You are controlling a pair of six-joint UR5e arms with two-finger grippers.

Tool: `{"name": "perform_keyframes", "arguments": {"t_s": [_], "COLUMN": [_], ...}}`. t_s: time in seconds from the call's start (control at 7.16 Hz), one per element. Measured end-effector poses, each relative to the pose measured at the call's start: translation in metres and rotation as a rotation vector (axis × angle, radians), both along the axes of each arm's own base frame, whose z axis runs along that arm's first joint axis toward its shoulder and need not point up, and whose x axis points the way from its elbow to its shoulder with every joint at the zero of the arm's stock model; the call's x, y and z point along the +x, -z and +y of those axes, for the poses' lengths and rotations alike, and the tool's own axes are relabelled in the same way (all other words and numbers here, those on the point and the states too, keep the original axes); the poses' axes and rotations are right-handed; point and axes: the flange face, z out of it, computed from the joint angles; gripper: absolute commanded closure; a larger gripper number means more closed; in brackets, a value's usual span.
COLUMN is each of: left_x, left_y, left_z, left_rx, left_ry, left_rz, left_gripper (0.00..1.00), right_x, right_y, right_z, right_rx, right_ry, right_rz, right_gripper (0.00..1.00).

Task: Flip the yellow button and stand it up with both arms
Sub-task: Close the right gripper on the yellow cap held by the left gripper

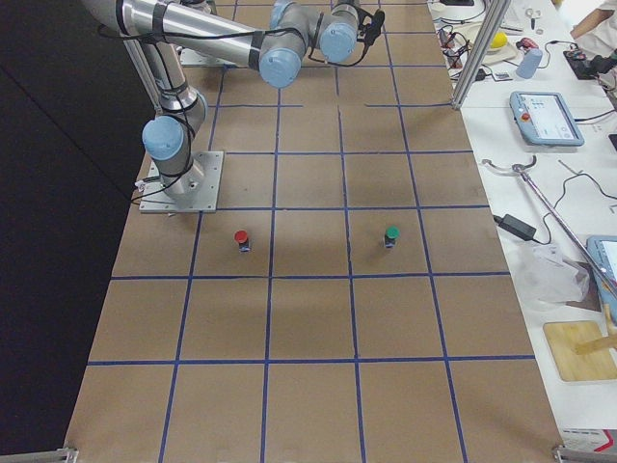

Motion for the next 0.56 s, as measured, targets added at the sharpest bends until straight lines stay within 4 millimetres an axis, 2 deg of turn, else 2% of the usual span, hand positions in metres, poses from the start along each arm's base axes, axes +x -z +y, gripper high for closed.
{"name": "perform_keyframes", "arguments": {"t_s": [0.14,0.28,0.56], "left_x": [-0.0026,-0.0052,-0.0080], "left_y": [-0.0021,-0.0030,-0.0046], "left_z": [0.0016,0.0033,0.0053], "left_rx": [0.006,0.009,0.007], "left_ry": [0.000,0.003,0.007], "left_rz": [0.009,0.013,0.015], "left_gripper": [0.97,0.97,0.96], "right_x": [0.0014,0.0017,0.0022], "right_y": [0.0022,0.0024,-0.0014], "right_z": [-0.0014,-0.0025,-0.0020], "right_rx": [-0.002,-0.010,-0.023], "right_ry": [-0.004,-0.005,-0.004], "right_rz": [0.000,0.001,0.001], "right_gripper": [0.15,0.32,0.49]}}
